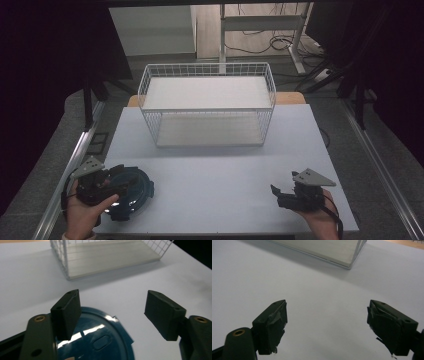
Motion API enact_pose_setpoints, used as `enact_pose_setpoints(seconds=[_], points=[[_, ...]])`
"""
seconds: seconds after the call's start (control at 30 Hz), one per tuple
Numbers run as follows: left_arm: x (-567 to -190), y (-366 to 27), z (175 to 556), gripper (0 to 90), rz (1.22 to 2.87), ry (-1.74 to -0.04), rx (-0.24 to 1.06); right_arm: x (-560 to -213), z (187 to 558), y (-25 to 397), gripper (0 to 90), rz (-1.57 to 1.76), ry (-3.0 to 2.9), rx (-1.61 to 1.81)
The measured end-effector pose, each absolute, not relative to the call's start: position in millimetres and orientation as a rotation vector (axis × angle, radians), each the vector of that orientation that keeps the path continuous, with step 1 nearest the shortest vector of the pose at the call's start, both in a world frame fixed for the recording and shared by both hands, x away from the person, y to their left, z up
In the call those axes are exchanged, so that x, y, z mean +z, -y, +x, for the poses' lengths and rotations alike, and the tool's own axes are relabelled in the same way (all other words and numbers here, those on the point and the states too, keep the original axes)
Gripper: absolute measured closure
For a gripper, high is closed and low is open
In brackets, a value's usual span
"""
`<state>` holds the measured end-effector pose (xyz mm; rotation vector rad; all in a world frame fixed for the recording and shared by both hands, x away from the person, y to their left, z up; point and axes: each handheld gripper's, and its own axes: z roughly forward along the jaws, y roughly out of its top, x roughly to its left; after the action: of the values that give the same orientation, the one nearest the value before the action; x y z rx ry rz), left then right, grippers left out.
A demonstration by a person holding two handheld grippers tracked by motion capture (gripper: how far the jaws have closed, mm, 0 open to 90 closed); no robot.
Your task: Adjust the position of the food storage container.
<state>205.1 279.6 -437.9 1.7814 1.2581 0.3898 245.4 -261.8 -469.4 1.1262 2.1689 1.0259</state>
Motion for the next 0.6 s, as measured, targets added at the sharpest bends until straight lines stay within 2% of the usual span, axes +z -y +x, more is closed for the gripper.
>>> enact_pose_setpoints(seconds=[0.23, 0.4, 0.43, 0.47, 0.53, 0.6], points=[[-440, -289, 202, 39.6, 1.827, -1.285, 0.396, -472, 247, 263, 16.0, 1.138, -2.174, 1.006], [-441, -295, 200, 56.3, 1.843, -1.305, 0.419, -473, 247, 264, 16.0, 1.140, -2.175, 0.997], [-441, -297, 199, 56.3, 1.845, -1.311, 0.425, -473, 247, 264, 16.0, 1.138, -2.178, 0.993], [-441, -298, 198, 63.8, 1.849, -1.317, 0.430, -474, 248, 264, 16.0, 1.139, -2.180, 0.988], [-442, -301, 196, 66.7, 1.859, -1.318, 0.443, -474, 248, 264, 16.0, 1.135, -2.184, 0.981], [-443, -305, 194, 75.8, 1.857, -1.325, 0.445, -475, 248, 264, 16.0, 1.133, -2.186, 0.975]])
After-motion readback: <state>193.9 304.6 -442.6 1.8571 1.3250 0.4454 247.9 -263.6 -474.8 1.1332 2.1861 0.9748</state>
